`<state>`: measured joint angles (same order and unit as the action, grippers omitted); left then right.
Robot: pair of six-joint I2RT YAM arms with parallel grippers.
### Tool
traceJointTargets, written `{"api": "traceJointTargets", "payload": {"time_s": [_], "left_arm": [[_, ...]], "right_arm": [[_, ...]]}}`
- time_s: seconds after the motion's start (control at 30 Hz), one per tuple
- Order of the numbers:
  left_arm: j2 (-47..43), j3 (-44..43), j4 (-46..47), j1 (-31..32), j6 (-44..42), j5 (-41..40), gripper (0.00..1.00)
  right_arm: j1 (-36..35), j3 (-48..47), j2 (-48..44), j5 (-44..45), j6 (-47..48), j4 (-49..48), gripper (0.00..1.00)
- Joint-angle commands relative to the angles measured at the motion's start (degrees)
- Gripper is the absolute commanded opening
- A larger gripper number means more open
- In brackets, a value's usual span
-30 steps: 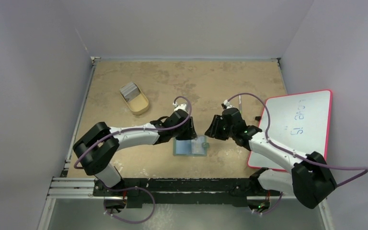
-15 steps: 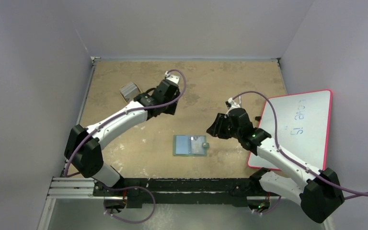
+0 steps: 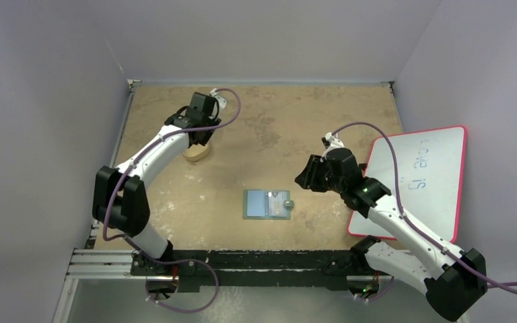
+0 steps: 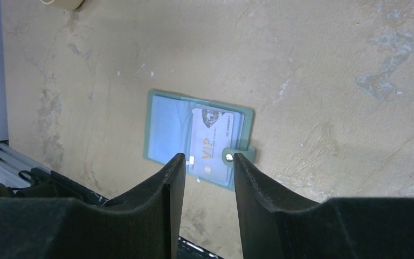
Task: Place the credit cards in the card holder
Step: Pick up the credit card from the storage box.
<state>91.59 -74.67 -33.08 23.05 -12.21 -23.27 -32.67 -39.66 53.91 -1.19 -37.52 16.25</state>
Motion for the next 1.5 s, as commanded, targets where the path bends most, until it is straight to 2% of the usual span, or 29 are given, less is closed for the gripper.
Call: {"api": "traceJointTargets", "payload": {"time_s": [0.0,0.17,0.3,0.4,0.87,1.1,1.47], "left_arm": [[2.4,-0.2,5.5,-5.6,-10.0,2.1,0.53],[4.3,2.1,11.4,-9.3,-13.7,4.3,0.58],[9.0,-0.6,9.5,-11.5,-14.9,5.3,0.59],[11.8,-1.7,8.7,-11.8,-15.8,4.3,0.66],[16.8,-0.9,17.0,-12.1,-20.1,0.8,0.66],[18.7,-1.8,18.9,-12.1,-20.9,-1.7,0.59],[18.4,-1.6,22.5,-12.1,-21.8,-3.9,0.38]], "right_arm": [[0.1,-2.8,-1.1,1.9,0.5,2.7,0.41],[0.1,-2.8,-1.5,2.5,-0.5,3.8,0.41],[0.1,-2.9,-1.7,3.5,-0.7,3.7,0.41],[0.1,-3.1,-1.0,3.8,-0.3,3.1,0.41],[0.1,-4.0,2.3,5.6,0.6,1.5,0.41],[0.1,-5.1,3.2,6.3,0.8,1.8,0.41],[0.2,-5.3,2.9,6.7,1.1,2.2,0.41]]}}
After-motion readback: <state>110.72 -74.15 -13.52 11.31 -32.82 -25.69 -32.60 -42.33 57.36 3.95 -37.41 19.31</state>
